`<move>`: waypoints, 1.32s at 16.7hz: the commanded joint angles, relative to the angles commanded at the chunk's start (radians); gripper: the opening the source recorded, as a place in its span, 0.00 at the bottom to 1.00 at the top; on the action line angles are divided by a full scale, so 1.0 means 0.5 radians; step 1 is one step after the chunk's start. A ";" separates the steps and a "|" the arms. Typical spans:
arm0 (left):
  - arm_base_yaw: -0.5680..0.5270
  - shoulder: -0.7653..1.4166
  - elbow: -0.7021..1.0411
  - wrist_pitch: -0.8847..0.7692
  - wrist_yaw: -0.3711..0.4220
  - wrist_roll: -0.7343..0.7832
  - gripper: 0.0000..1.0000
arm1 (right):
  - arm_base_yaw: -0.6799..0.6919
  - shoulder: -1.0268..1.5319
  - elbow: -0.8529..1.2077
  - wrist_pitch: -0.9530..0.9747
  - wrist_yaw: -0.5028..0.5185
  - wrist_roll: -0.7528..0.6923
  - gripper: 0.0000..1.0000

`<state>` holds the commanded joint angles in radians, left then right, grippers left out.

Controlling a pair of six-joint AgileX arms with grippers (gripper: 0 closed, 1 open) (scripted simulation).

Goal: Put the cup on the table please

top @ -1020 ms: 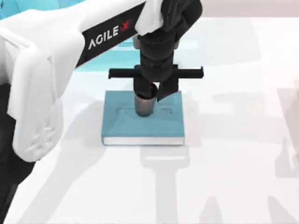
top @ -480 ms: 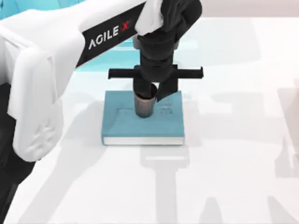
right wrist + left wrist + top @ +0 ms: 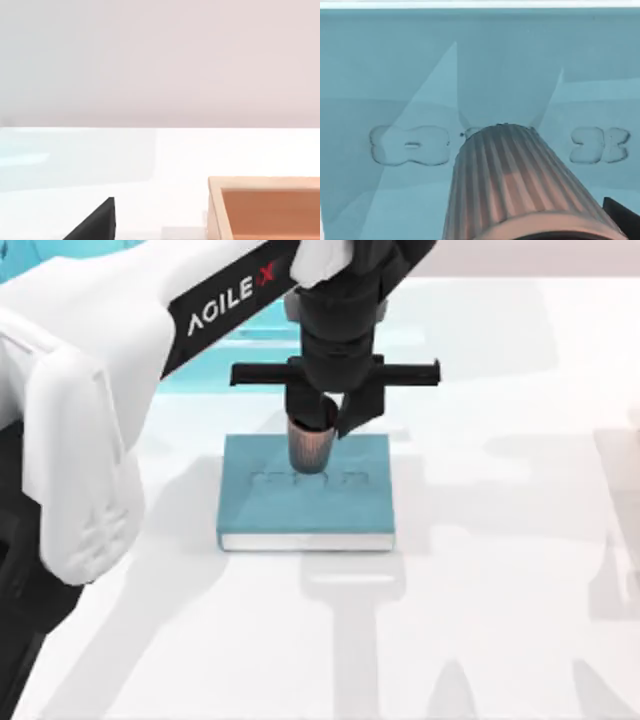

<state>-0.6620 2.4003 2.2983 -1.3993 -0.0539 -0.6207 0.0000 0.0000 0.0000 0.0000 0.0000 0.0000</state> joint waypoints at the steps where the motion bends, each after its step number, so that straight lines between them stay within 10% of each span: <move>1: 0.000 0.006 0.052 -0.041 0.000 0.000 0.00 | 0.000 0.000 0.000 0.000 0.000 0.000 1.00; 22: -0.051 -0.270 -0.204 -0.060 0.057 -0.068 0.00 | 0.000 0.000 0.000 0.000 0.000 0.000 1.00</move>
<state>-0.6876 2.2654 2.1960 -1.4292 -0.0252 -0.6550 0.0000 0.0000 0.0000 0.0000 0.0000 0.0000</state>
